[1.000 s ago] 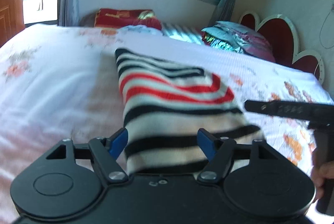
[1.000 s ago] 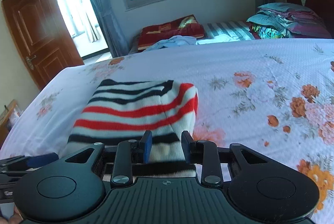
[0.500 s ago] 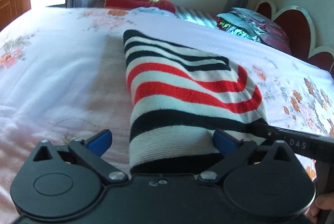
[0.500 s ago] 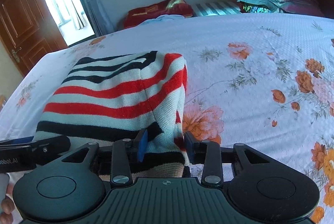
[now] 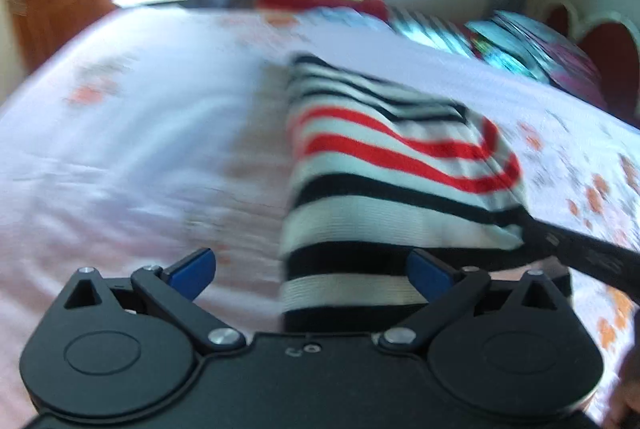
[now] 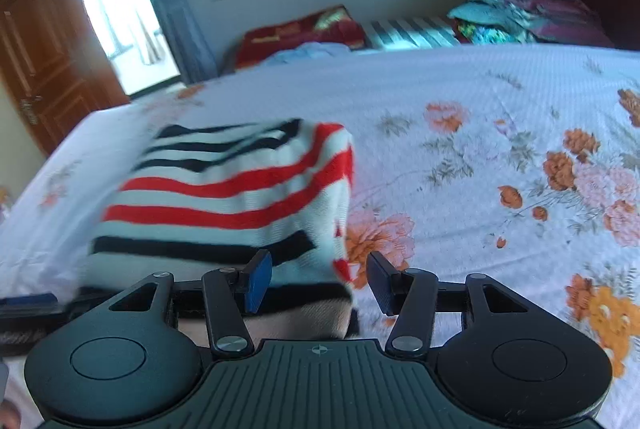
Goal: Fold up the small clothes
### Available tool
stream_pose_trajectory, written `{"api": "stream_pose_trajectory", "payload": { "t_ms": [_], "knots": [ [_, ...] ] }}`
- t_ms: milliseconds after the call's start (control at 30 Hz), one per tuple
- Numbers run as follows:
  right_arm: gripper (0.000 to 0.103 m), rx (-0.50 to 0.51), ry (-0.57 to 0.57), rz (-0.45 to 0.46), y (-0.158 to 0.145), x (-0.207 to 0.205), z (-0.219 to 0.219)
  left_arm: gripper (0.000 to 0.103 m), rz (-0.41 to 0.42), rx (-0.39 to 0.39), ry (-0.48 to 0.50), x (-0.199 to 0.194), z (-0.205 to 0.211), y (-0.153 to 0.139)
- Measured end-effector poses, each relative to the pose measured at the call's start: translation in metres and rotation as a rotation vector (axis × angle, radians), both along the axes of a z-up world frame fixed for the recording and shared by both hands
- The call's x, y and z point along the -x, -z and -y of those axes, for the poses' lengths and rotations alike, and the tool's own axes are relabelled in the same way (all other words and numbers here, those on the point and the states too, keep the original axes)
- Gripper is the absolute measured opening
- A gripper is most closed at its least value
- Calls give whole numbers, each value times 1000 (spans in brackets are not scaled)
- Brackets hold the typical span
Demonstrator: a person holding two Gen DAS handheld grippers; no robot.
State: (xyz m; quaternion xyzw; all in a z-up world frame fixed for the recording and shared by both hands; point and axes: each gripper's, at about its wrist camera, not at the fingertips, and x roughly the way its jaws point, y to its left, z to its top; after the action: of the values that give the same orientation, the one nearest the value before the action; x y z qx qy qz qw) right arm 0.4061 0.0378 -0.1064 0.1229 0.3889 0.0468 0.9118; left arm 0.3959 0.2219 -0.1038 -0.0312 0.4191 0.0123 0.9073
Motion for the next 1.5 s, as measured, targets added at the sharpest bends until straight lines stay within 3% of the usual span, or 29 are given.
{"api": "stream_pose_trajectory", "payload": {
  "t_ms": [67,200,267,367,433,600,767,933,1133,1500],
  "knots": [
    [52,7,-29,21,-12,19,-4,101,43,11,-33,19,-7,-11],
    [55,-16,-102,41,-37,61,-7,99,81,131,-73,55,-28,-31],
    [70,-20,-150,40,-48,82,-9,96,82,66,-126,71,-28,-40],
    [77,-15,-204,83,-68,119,-10,95,95,-40,-123,99,-19,-55],
    [81,-11,-223,110,-80,143,-8,95,95,-37,-111,122,-15,-66],
    [103,10,-227,164,-104,207,4,96,143,-53,-105,192,7,-93],
    [103,104,-164,198,-126,260,9,97,164,-42,-74,250,33,-115],
    [103,116,-132,210,-140,293,19,98,182,-44,-57,289,52,-127],
    [103,102,-103,271,-158,316,27,98,205,-66,-59,310,59,-137],
    [103,97,-110,288,-162,323,31,99,235,-79,-69,325,65,-149]
  ]
}}
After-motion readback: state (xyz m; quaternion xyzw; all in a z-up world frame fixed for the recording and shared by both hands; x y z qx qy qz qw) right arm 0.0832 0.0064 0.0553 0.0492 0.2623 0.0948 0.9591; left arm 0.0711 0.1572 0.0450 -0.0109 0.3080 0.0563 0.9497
